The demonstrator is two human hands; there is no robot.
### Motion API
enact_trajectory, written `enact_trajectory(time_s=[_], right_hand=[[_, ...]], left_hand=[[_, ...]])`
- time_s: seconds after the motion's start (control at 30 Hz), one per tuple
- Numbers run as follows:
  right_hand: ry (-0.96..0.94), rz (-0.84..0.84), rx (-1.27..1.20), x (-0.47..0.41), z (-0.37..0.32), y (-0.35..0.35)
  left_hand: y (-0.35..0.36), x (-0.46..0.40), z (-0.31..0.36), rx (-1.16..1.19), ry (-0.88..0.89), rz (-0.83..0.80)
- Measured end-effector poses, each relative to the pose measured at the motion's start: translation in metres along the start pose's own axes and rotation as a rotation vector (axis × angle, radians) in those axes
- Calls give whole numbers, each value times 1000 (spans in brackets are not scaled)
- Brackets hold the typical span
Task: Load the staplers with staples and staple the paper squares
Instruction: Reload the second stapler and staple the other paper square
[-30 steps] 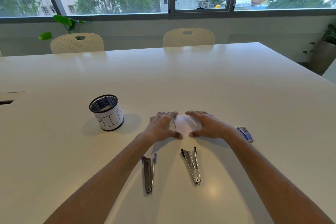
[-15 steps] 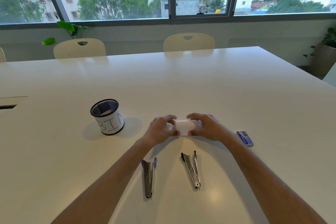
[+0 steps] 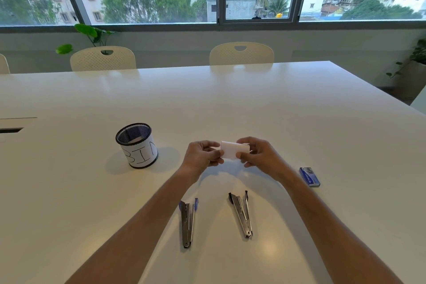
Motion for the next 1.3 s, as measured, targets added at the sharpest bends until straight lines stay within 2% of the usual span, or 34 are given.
enact_trajectory(time_s=[0.3,0.47,1.07,1.3], right_hand=[[253,196,-346,5,15,-3],[351,198,-468,9,20,4],[284,292,-314,17,2,6],[222,281,-269,19,-9,5]], left_hand=[[-4,2,-3,52,-15,46],[-6,2,-2,22,15,63],[-5,5,-4,64,37,24],[0,6,1,108,-38,-40]])
Point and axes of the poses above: each hand's wrist, its own x-axis away from the middle knuckle, its own y-axis out of the palm, z = x × y, the point moved 7 cm from there along -x, towards the middle knuckle, and after that the axes turned 4 degrees about -x, right-handed, at the moved point
